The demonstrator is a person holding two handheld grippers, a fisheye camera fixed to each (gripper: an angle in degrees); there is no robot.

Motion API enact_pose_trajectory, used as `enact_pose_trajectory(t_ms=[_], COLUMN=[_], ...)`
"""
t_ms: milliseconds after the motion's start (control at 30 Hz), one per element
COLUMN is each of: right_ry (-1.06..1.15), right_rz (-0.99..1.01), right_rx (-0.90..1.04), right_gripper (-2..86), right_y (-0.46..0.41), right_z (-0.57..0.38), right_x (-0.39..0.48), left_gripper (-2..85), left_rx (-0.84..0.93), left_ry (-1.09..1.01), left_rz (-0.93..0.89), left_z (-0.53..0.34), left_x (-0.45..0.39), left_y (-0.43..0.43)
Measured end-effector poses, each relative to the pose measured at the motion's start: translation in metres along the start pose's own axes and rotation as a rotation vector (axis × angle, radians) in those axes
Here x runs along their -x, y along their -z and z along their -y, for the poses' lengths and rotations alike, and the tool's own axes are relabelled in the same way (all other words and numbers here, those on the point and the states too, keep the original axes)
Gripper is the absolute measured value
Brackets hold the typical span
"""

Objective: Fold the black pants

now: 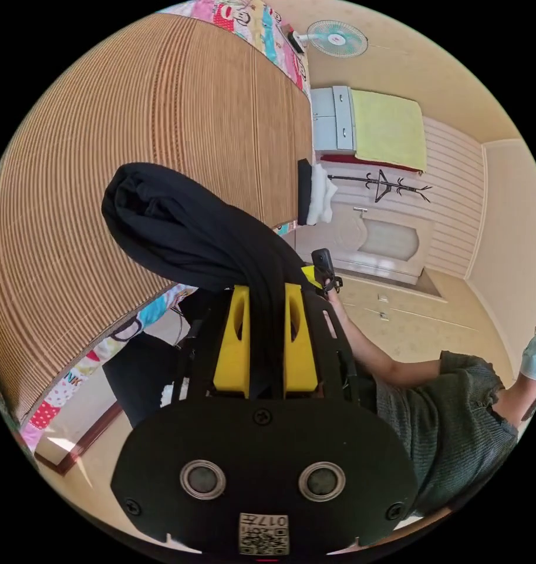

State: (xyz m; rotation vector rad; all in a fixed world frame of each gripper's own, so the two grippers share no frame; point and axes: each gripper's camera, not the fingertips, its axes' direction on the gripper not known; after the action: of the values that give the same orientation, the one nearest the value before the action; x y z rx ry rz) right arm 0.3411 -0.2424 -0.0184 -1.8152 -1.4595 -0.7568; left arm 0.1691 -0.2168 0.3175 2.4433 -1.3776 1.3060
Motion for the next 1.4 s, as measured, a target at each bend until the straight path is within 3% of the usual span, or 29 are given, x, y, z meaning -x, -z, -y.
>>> enact_pose_trajectory(t_ms=[267, 500, 600, 667, 733, 833, 933, 1033, 1167, 1300, 1400], right_ry=[0.294, 0.511, 0.303, 0.165, -0.087, -0.205, 0.037, 0.234, 0.115, 0.061, -0.077], right_rz=[-0.11, -0.442, -0.56, -0.702, -0.905, -1.008, -1.01, -0.982, -1.14, -1.128, -1.173], right_rx=[-0.143, -0.202, -0.187, -0.268, -0.432, -0.691, -0.911, -0.803, -0.441, -0.424, -0.363], right_gripper=[7.2, 7.8, 8.6, 9.1, 8.6, 4.4, 2.1, 1.0, 0.6, 0.4, 0.3], right_y=[0.212, 0.388, 0.438, 0.457, 0.466, 0.449, 0.398, 0.337, 0.274, 0.259, 0.251], right_z=[0.018, 0.058, 0.101, 0.12, 0.13, 0.108, 0.065, 0.063, 0.116, 0.125, 0.126], right_x=[0.099, 0.22, 0.205, 0.18, 0.136, 0.121, 0.145, 0.143, 0.084, 0.057, 0.072], left_gripper=[8.8, 8.9, 9.3, 11.6, 13.6, 12.7, 12.7, 12.5, 11.4, 10.7, 9.7], left_rx=[0.013, -0.089, -0.072, 0.016, 0.078, 0.131, 0.116, 0.178, 0.287, 0.235, 0.049], left_ry=[-0.26, -0.395, -0.368, -0.218, -0.143, -0.018, -0.064, -0.155, -0.135, 0.042, 0.24], left_rz=[-0.027, -0.183, -0.174, -0.117, -0.052, 0.0, 0.031, 0.243, 0.387, 0.52, 0.535], left_z=[0.14, 0.261, 0.316, 0.357, 0.378, 0.38, 0.358, 0.32, 0.242, 0.161, 0.084], left_x=[-0.153, -0.267, -0.281, -0.267, -0.25, -0.227, -0.222, -0.204, -0.135, -0.069, -0.028], left_y=[-0.155, -0.299, -0.381, -0.453, -0.498, -0.534, -0.523, -0.497, -0.431, -0.337, -0.249])
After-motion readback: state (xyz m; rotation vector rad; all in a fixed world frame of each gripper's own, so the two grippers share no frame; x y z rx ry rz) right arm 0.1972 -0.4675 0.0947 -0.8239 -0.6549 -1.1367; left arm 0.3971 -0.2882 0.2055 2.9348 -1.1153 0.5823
